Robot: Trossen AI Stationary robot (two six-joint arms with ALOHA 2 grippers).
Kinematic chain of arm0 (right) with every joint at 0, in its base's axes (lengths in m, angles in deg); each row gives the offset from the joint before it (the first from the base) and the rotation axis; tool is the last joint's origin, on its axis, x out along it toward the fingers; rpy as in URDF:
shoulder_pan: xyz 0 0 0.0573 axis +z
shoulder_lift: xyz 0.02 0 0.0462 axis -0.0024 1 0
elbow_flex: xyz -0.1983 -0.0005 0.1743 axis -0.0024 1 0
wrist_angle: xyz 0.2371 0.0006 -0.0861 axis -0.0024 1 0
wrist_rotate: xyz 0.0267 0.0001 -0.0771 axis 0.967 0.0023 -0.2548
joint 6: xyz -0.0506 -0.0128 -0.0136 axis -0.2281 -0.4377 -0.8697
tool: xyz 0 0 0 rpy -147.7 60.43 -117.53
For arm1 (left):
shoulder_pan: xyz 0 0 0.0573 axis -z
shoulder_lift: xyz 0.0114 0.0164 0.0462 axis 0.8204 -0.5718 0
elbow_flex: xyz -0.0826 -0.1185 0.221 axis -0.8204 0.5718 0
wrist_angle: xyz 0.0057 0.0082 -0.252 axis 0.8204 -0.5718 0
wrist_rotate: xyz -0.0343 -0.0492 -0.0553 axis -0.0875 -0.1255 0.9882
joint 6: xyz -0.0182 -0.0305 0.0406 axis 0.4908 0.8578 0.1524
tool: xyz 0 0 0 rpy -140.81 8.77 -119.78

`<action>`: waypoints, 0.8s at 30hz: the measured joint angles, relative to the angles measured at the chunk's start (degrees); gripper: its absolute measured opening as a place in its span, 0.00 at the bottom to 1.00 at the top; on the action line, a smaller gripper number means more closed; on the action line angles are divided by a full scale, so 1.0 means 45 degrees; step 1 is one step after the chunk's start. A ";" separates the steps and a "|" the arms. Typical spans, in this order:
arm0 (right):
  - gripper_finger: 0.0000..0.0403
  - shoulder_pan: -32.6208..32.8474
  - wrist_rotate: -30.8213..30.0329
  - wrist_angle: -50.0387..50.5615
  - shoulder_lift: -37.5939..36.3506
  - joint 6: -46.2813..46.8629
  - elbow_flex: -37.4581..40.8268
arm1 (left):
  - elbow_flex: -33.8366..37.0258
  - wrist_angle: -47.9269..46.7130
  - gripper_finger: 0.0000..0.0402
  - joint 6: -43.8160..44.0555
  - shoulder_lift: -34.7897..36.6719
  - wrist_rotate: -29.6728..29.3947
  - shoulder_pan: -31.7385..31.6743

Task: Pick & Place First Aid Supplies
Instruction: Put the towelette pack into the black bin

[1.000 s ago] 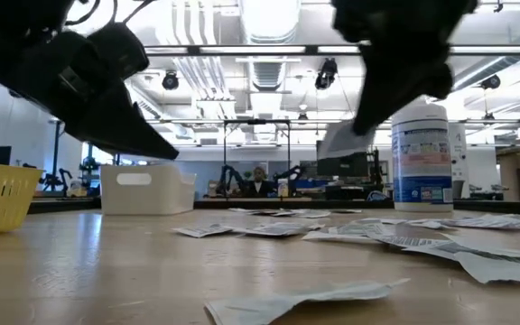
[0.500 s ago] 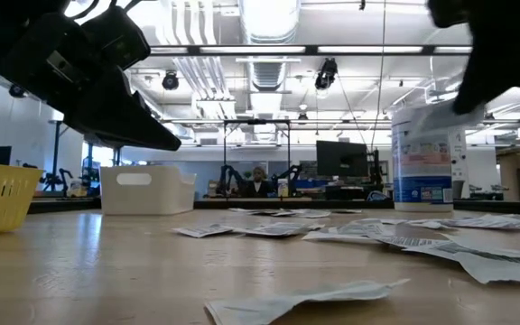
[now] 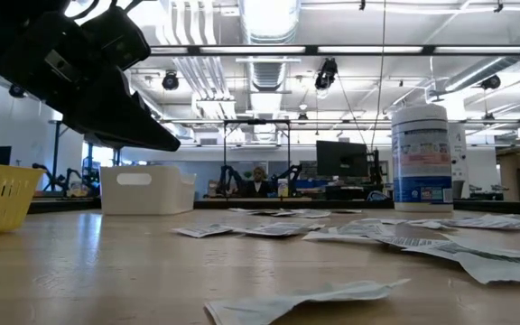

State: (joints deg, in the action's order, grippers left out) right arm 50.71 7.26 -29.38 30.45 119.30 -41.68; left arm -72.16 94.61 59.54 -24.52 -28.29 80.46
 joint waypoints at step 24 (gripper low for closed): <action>0.02 0.3128 0.1556 0.0039 0.0491 0.5320 0.0039 | 0.0010 -0.0013 0.19 0.0076 0.0000 0.0029 0.0000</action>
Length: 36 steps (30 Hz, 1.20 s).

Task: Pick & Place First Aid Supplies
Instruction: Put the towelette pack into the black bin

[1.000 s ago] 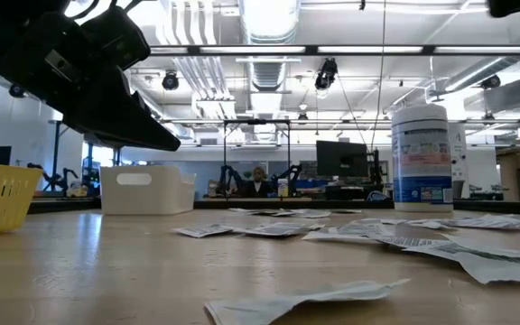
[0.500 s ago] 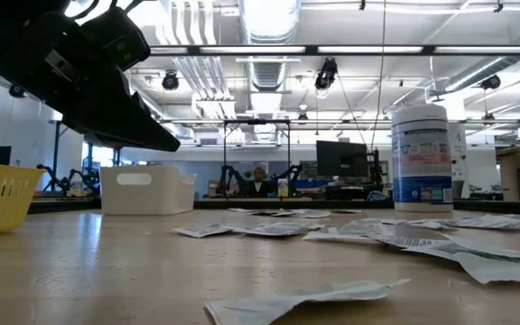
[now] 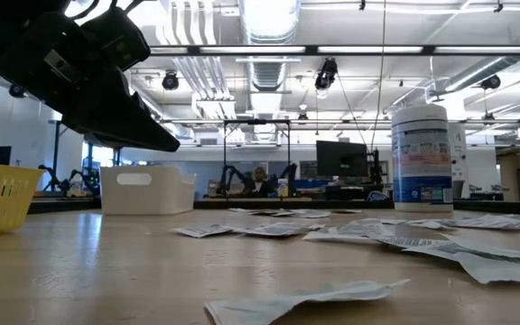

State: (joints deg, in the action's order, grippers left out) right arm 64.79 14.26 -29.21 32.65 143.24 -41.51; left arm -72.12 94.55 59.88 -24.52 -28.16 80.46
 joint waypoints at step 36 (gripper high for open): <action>0.28 -0.0890 -0.2173 0.1421 0.0342 0.1458 0.0010 | 0.0010 0.0532 0.19 0.0012 0.0000 0.0675 0.0143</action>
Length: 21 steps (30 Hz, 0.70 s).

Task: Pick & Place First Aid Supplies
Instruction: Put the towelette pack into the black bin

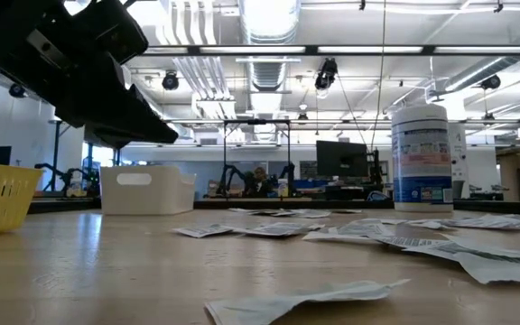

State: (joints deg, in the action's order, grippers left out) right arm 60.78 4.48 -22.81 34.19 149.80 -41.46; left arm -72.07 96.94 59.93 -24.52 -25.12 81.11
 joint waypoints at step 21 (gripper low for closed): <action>0.18 -0.3247 -0.4614 -0.4643 0.0222 -0.7982 0.0000 | -0.1222 0.1722 0.19 -0.0976 -0.2217 0.0179 0.0100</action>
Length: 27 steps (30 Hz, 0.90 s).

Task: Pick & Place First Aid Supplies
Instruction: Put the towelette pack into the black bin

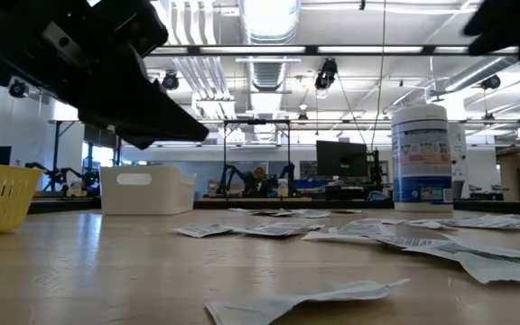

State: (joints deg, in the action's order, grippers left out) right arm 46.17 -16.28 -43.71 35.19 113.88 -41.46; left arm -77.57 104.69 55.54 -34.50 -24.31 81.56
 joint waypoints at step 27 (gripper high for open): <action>0.24 -0.3107 0.0497 -0.2813 0.3077 -0.1908 0.0000 | -0.2693 -0.0054 0.19 -0.0845 -0.3812 -0.0094 -0.0579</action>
State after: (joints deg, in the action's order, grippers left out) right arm 32.19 -14.05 -56.36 49.04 105.29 -41.46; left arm -89.69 104.45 51.73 -51.65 -24.73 78.95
